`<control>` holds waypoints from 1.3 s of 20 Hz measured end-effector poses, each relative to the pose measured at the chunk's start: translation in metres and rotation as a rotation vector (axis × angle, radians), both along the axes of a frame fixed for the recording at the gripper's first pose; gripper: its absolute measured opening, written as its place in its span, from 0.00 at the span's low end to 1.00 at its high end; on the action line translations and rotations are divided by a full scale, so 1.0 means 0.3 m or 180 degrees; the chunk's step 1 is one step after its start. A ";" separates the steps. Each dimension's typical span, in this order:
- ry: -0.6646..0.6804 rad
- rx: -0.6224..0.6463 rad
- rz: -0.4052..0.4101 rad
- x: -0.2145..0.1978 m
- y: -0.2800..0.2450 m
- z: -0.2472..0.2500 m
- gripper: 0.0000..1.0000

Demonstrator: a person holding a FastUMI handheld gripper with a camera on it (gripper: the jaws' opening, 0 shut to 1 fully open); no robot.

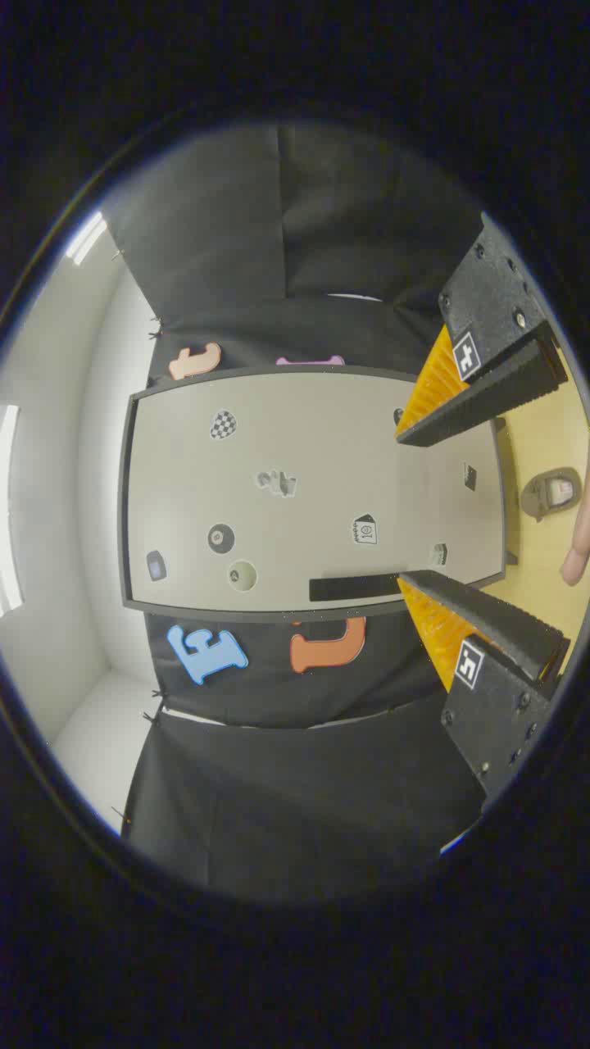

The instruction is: Open the shoe cabinet door, grab the shoes and put them into the shoe cabinet, then close the shoe cabinet door.

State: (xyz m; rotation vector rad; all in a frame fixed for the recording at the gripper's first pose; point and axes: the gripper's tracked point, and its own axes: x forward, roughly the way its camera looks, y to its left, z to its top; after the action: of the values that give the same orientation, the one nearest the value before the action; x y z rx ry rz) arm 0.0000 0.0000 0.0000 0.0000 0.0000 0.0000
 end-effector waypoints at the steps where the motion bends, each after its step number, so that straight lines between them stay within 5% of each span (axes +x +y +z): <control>1: -0.0035 -0.0005 0.0004 -0.001 -0.008 0.008 0.99; 14: -0.0484 -0.0037 0.0242 0.018 0.060 0.106 0.99; 26: -0.0187 -0.0147 0.0495 0.435 0.273 0.101 0.99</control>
State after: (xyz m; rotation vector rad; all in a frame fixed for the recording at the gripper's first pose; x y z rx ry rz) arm 0.1306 0.0819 0.0302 -0.0463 -0.0586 0.1556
